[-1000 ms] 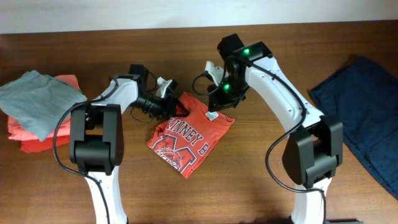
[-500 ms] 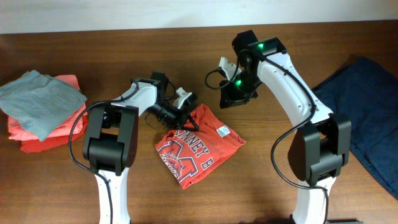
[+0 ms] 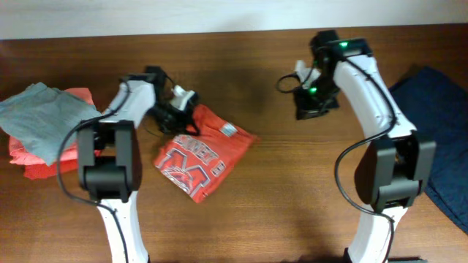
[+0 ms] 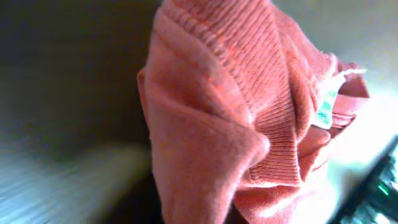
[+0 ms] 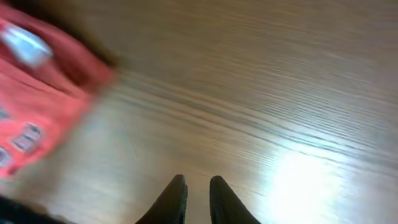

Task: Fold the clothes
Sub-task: 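Carry the folded shirt left with the left gripper onto the stack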

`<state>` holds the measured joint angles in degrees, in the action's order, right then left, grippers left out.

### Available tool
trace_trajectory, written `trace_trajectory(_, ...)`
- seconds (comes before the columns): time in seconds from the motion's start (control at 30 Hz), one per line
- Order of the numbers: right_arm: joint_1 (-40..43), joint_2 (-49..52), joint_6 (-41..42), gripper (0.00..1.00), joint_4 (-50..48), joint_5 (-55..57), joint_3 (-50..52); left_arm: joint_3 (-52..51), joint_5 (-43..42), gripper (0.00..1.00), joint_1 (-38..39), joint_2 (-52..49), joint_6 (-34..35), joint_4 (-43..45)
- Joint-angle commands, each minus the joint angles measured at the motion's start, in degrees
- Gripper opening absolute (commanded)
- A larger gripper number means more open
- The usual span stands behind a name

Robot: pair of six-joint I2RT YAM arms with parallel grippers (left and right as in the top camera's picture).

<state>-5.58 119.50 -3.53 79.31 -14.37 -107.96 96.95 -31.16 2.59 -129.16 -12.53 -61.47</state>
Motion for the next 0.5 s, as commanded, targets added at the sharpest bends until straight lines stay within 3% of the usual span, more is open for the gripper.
trace_trajectory(0.0,2.08,-2.27,-0.74,0.19,0.26,1.53,-1.11,2.43,15.54,0.00,-3.02,9.20,7.23,-0.24)
trace_trajectory(0.17,2.67,-2.27,-0.74,0.19,0.28,1.55,-1.11,2.45,30.71,0.00,-5.53,16.65,13.11,-1.14)
trace_trajectory(0.47,2.67,-2.27,-0.74,0.19,0.68,1.55,-1.11,2.45,40.04,0.00,-10.51,26.14,13.40,2.75)
